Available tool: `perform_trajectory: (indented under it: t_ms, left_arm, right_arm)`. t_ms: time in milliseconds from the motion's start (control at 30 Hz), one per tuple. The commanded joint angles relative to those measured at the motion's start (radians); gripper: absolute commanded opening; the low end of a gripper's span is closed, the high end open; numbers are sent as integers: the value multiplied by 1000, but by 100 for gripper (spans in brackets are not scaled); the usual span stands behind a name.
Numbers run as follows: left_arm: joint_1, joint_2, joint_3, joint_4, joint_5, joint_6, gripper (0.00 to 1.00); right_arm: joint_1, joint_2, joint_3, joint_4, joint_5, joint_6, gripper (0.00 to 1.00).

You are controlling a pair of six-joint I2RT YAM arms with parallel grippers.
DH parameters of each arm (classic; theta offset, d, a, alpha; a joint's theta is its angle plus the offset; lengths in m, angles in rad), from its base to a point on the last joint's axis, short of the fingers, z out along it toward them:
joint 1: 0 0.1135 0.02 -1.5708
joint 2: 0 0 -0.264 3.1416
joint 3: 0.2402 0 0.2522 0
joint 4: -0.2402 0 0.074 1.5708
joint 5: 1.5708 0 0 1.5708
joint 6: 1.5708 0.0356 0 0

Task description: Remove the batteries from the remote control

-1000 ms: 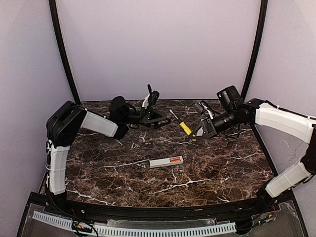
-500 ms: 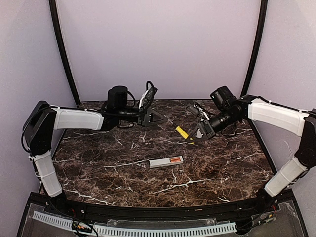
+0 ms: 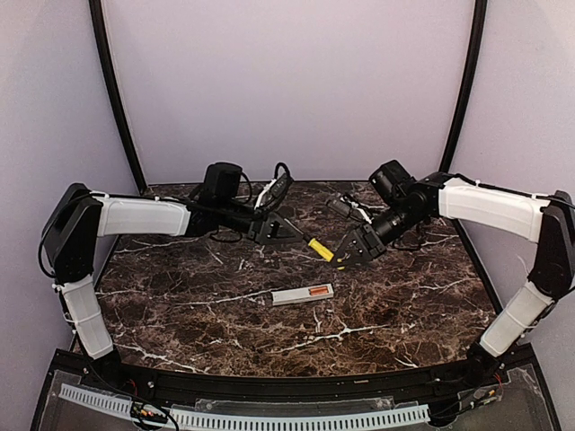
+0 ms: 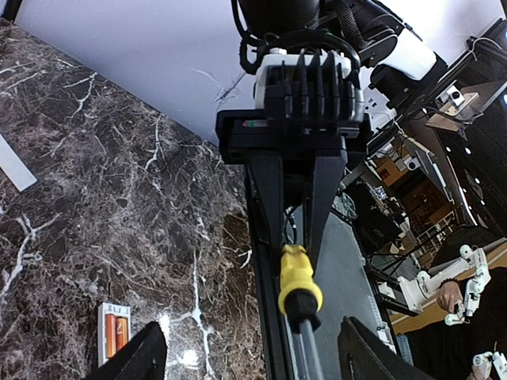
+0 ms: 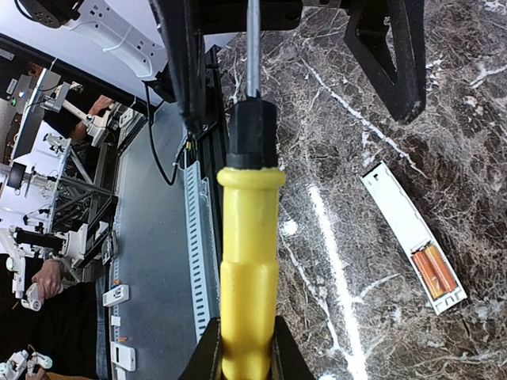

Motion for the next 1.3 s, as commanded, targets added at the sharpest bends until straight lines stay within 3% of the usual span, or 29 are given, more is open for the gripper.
perform_trajectory:
  t_ms: [0, 233, 633, 733, 1067, 1167, 1267]
  left_arm:
    - [-23, -2, 36, -13, 45, 8, 71]
    - [-35, 2, 37, -23, 62, 13, 53]
    - [-35, 5, 46, -75, 86, 46, 33]
    - [-37, 10, 45, -58, 88, 35, 24]
    - [-52, -2, -5, 88, 86, -55, 8]
    - [-54, -10, -56, 206, 83, -130, 4]
    - [-54, -28, -98, 273, 71, -165, 1]
  right_arm:
    - [24, 30, 40, -16, -38, -39, 0]
    - [28, 38, 50, -24, -34, -45, 0]
    - [28, 38, 50, -22, -9, -47, 0]
    - [29, 38, 51, -21, -6, -48, 0]
    - [28, 27, 41, -3, 9, -41, 0]
    - [28, 26, 42, 4, 29, -33, 9]
    - [29, 19, 39, 32, 65, -10, 34]
